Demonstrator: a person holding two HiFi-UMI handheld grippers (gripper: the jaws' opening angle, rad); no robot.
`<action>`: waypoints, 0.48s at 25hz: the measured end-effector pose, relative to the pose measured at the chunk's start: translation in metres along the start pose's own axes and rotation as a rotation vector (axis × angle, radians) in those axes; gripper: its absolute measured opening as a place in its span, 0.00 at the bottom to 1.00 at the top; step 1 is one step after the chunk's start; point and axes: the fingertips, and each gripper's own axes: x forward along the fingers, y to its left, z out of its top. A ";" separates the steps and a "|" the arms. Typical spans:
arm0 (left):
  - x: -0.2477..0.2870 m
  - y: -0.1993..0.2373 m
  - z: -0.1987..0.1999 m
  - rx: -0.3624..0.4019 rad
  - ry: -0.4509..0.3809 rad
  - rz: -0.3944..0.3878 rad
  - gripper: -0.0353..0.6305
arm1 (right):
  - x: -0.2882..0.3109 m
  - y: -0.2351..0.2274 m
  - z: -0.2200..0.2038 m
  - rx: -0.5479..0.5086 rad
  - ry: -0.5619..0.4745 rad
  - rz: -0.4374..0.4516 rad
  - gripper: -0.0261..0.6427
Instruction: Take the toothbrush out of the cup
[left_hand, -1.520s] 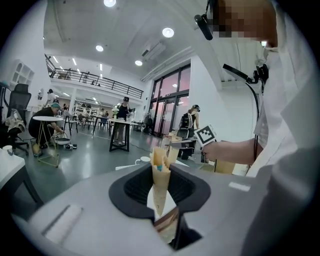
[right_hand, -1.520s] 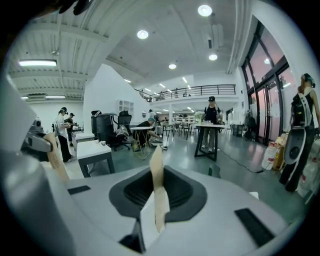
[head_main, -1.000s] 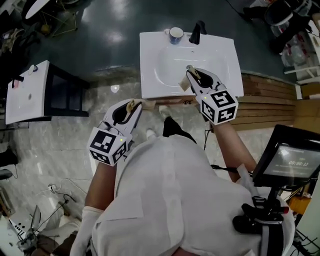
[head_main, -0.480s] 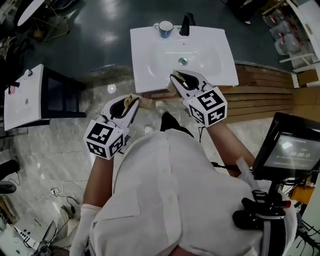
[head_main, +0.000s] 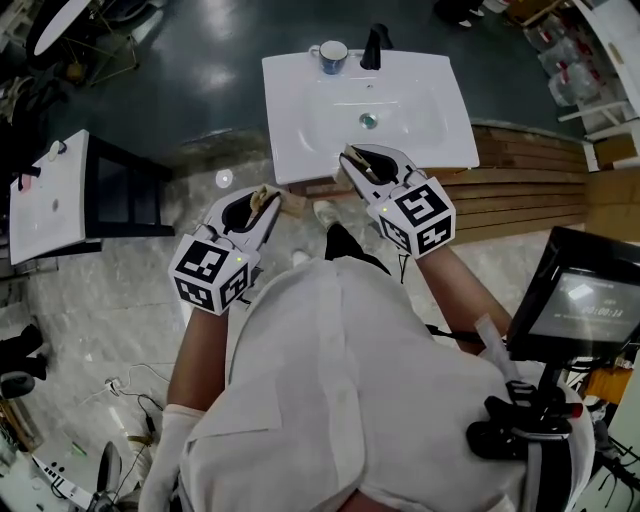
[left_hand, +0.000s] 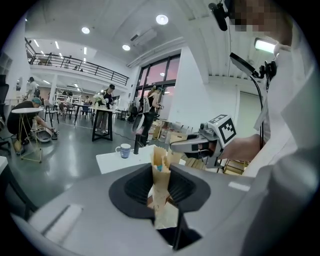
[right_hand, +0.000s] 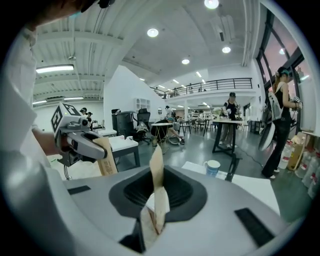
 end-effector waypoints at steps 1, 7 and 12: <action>0.001 0.000 0.000 0.000 0.001 -0.003 0.16 | 0.000 0.000 0.000 -0.001 0.001 0.000 0.11; 0.005 0.000 -0.001 0.001 0.005 -0.013 0.16 | -0.001 0.003 -0.002 -0.006 0.002 0.005 0.11; 0.004 0.000 -0.001 -0.003 0.006 -0.013 0.16 | -0.001 0.007 -0.002 -0.009 0.010 0.017 0.11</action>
